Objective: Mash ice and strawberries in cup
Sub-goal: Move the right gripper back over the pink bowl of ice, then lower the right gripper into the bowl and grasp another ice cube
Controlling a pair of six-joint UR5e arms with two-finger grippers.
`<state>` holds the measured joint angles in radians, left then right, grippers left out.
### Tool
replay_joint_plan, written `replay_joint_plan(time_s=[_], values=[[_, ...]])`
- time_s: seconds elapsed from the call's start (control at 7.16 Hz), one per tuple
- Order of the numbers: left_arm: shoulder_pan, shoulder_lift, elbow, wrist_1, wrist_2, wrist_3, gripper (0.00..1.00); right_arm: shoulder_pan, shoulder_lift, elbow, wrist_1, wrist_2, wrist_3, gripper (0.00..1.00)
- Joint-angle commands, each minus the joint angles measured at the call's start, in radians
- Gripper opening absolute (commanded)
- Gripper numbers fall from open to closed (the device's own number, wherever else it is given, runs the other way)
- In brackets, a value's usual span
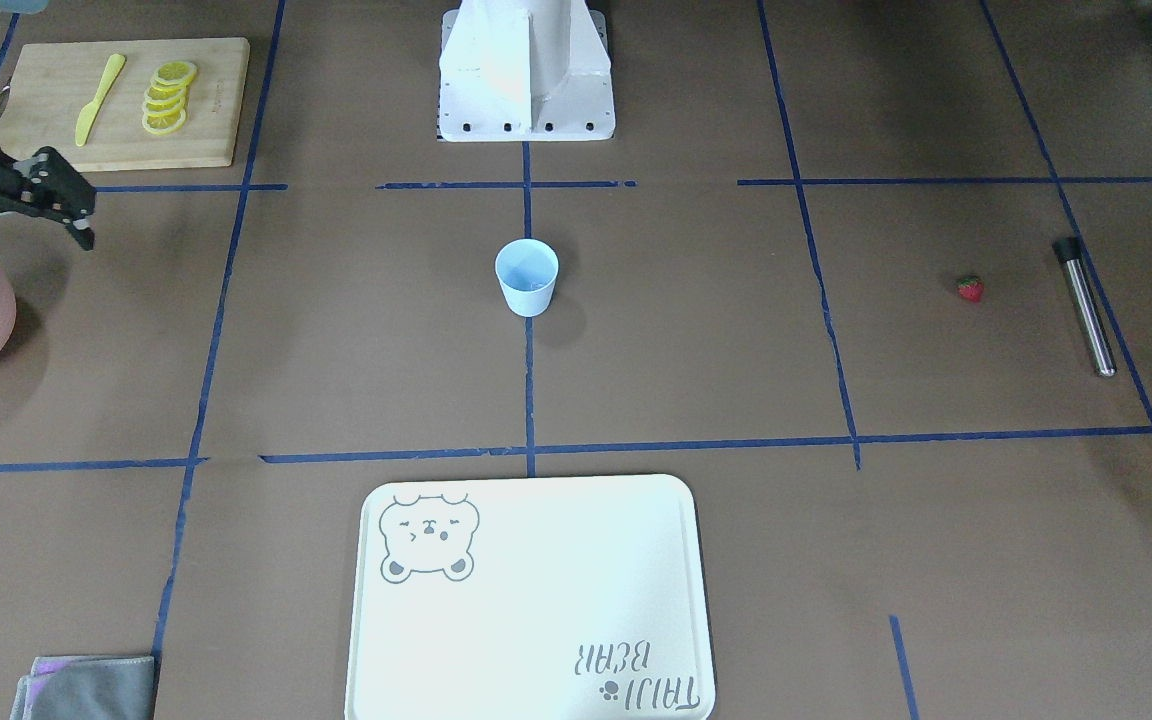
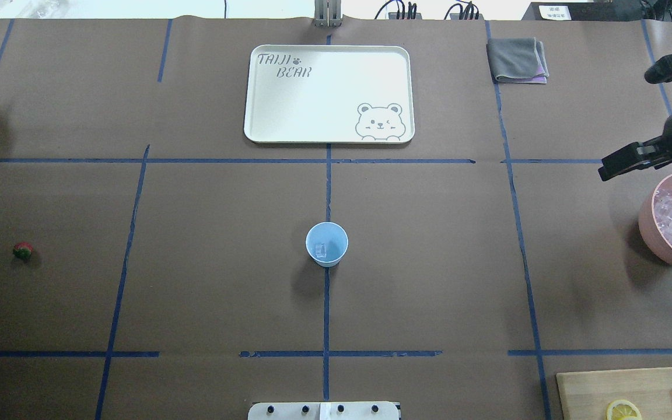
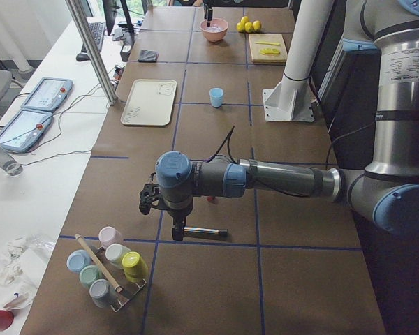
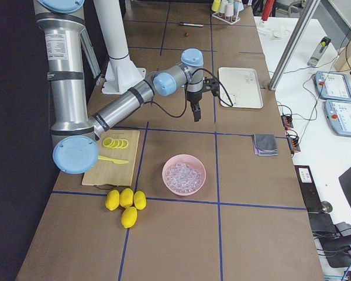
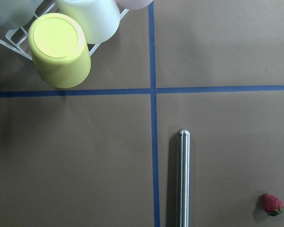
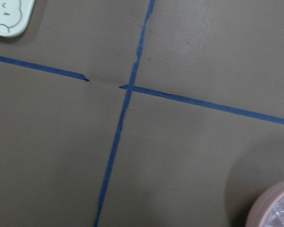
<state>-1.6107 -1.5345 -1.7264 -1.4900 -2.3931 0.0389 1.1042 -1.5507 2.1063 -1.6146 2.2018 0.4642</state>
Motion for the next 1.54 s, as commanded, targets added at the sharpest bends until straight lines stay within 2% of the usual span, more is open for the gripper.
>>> replay_joint_plan(time_s=[0.0, 0.42, 0.56, 1.12, 1.4], values=[[0.000, 0.000, -0.010, 0.001, 0.000, -0.001, 1.00, 0.084, -0.063, -0.087, 0.010, 0.064, -0.076, 0.99], [0.000, 0.000, -0.018, 0.002, 0.000, -0.001, 1.00, 0.101, -0.080, -0.167, 0.005, 0.079, -0.068, 0.75], [0.000, 0.002, -0.030, 0.005, 0.000, -0.001, 1.00, 0.101, -0.092, -0.198, 0.007, 0.081, -0.068, 0.70], [-0.002, 0.002, -0.041, 0.005, 0.000, -0.004, 1.00, 0.108, -0.121, -0.258, 0.009, 0.081, -0.064, 0.58], [-0.002, 0.010, -0.054, 0.007, 0.000, -0.013, 1.00, 0.106, -0.121, -0.302, 0.010, 0.079, -0.067, 0.58]])
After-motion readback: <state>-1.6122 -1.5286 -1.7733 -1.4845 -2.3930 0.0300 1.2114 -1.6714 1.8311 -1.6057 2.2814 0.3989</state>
